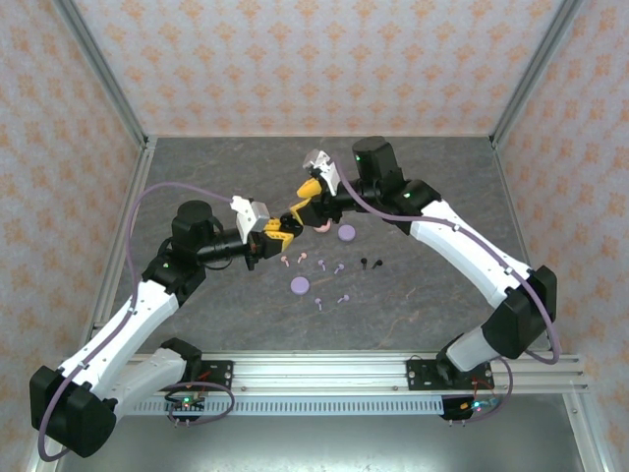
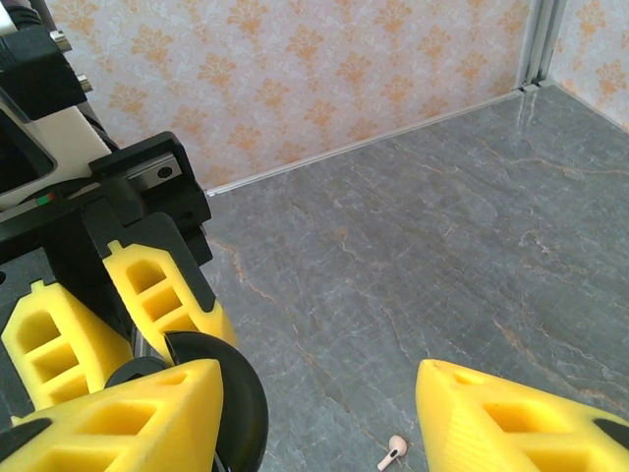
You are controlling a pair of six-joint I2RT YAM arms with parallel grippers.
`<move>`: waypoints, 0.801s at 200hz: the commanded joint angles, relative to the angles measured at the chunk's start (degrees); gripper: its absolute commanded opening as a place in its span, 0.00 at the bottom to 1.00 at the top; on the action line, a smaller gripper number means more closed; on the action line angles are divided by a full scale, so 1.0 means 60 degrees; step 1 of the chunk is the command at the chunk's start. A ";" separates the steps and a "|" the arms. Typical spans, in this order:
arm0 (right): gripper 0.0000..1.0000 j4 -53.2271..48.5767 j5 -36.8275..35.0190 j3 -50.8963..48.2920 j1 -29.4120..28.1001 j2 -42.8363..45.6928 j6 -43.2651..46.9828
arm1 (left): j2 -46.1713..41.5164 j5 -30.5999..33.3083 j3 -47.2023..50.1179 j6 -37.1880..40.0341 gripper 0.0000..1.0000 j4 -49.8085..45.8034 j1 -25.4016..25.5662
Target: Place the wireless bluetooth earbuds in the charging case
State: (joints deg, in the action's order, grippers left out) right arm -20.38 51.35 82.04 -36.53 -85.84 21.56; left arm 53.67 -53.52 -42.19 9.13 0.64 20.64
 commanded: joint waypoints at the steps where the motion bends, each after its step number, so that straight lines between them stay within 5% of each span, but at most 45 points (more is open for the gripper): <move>1: 0.54 -0.0184 -0.0153 0.0389 0.0102 0.0072 -0.0159 | -0.0073 0.0149 -0.0271 0.0222 0.11 0.0069 0.0108; 22: 0.54 -0.0193 -0.0792 0.0300 0.0264 0.0475 -0.0593 | -0.0083 0.0380 -0.0223 0.0233 0.11 0.0061 0.0125; 88: 0.52 -0.1642 -0.5539 -0.1937 0.0823 0.2146 -0.3638 | 0.0069 0.0769 0.0488 -0.0105 0.03 0.1308 0.0556; 160: 0.39 -0.3230 -0.6706 -0.3253 0.0845 0.0569 -0.5699 | 0.0357 0.0698 0.0135 0.0122 0.02 0.1074 0.0780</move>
State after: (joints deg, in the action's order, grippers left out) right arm -34.89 15.07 62.11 -31.44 -78.78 -7.79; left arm 55.66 -49.91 -39.70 9.04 5.78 24.84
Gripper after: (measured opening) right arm 0.399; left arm 0.170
